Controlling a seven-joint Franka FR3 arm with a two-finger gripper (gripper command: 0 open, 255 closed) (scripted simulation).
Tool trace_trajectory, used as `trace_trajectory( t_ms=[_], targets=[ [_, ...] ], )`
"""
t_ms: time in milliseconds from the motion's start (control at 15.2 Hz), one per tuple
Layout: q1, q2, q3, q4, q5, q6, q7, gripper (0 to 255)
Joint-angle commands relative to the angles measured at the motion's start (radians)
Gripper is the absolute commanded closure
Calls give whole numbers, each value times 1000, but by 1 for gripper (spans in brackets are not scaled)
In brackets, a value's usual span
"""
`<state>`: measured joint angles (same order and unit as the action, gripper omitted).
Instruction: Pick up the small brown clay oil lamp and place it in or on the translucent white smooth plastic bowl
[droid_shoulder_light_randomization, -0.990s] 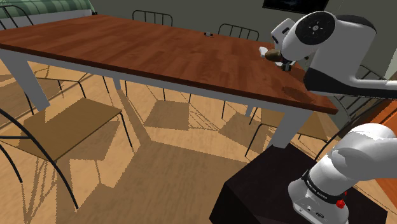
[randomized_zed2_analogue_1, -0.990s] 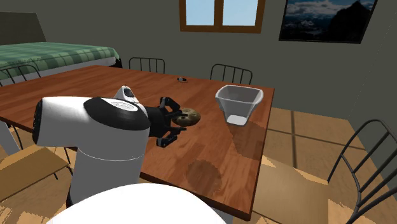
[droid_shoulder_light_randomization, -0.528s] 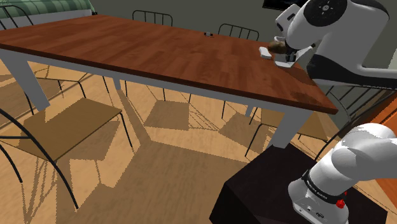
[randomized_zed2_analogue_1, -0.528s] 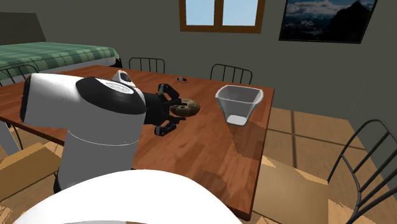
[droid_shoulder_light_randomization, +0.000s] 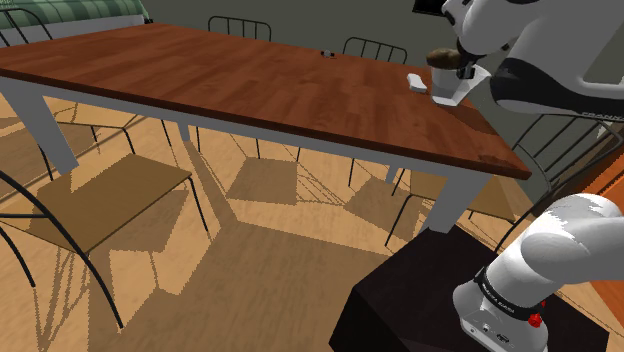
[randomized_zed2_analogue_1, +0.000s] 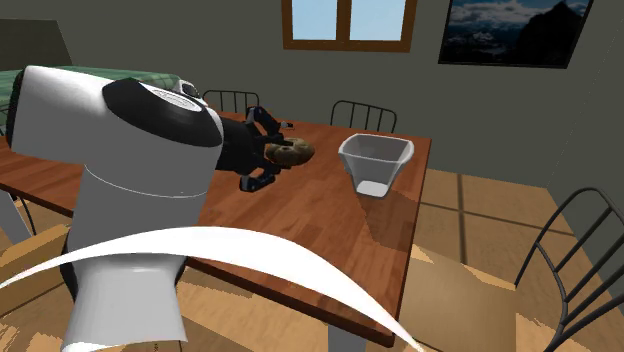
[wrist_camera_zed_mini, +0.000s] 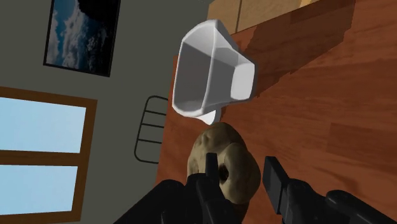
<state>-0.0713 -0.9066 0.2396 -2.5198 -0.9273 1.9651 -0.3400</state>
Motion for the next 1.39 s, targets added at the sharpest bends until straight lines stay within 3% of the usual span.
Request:
trace_trajectory(
  t_ms=[0,330,792,1320],
  targets=[
    [-1,4,-3,27,5,-12,-20,255],
    [-4,18,-7,89,15,-39,-63,255],
    [-63,84,-193,104,-107,137,-120,255],
    [-113,234,-392,205,-211,332,-180,255]
  ],
)
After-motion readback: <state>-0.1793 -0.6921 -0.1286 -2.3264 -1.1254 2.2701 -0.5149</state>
